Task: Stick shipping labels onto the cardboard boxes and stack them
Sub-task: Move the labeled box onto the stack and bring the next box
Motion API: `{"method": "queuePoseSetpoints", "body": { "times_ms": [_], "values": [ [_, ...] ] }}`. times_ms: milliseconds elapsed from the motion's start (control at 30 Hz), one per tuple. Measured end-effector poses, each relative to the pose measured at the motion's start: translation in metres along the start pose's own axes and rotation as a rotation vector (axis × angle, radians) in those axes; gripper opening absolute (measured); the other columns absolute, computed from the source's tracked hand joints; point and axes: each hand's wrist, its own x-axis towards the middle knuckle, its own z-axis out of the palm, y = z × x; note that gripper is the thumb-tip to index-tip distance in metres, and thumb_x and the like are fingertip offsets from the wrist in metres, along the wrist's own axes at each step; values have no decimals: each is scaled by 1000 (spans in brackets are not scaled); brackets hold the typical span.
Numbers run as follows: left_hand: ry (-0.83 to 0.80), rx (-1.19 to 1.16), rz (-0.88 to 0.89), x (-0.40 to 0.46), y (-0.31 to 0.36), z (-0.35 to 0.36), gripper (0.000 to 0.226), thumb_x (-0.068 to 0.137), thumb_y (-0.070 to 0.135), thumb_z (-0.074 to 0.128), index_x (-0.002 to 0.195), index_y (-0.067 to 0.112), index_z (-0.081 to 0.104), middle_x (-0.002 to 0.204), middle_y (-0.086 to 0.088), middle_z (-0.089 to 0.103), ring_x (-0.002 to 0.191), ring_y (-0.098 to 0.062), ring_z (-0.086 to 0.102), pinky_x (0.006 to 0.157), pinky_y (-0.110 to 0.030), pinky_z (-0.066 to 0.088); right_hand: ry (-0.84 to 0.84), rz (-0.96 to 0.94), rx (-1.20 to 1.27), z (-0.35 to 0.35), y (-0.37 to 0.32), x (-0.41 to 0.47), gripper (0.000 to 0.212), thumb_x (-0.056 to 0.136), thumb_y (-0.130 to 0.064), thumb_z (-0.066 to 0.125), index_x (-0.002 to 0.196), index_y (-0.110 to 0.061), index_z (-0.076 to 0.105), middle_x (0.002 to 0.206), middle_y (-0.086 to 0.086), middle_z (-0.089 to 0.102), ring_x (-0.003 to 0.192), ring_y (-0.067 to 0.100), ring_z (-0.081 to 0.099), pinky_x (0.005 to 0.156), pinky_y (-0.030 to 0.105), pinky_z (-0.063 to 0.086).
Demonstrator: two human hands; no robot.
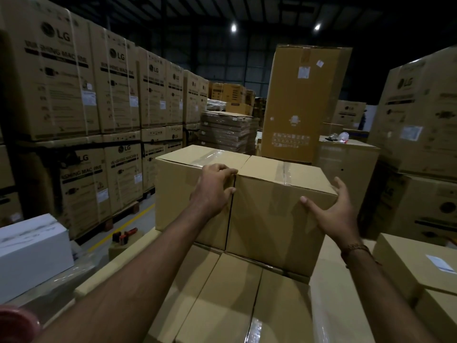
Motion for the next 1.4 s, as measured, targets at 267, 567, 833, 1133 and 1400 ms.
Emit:
{"method": "queuePoseSetpoints", "body": {
  "times_ms": [267,567,833,1133,1400],
  "values": [
    [261,-83,-6,-22,-14,-10,43,97,27,74,139,31,64,140,4,53,133,-13,42,101,-32,45,50,75,88,-7,8,-30,113,77,-71,74,168,-34,17,170,5,35,153,32,37,117,60,42],
    [466,-52,-419,-70,-104,-15,52,99,28,71,146,22,52,148,-11,49,132,-30,47,101,-43,46,-32,198,-23,18,47,-85,111,83,-45,87,168,-26,18,164,8,44,147,34,46,110,51,47],
    [-65,-56,-666,-82,-208,4,96,76,60,87,154,26,42,144,-15,58,127,-40,58,98,-58,54,-121,431,-62,31,85,-97,110,73,-32,97,162,-19,33,154,14,54,125,30,59,80,38,59],
    [-269,-299,-657,-78,-244,2,55,92,24,82,140,7,60,130,-6,65,118,-26,62,81,-28,44,-154,475,-138,41,103,-113,70,89,-18,86,149,-13,51,131,10,69,98,23,70,75,44,62],
    [-489,-269,-505,-70,-271,-9,24,99,32,73,116,15,74,109,-1,73,101,-18,67,79,-31,46,-194,496,-143,52,115,-127,73,86,-31,89,147,-23,50,131,2,69,121,23,66,108,47,53]
  ]
}}
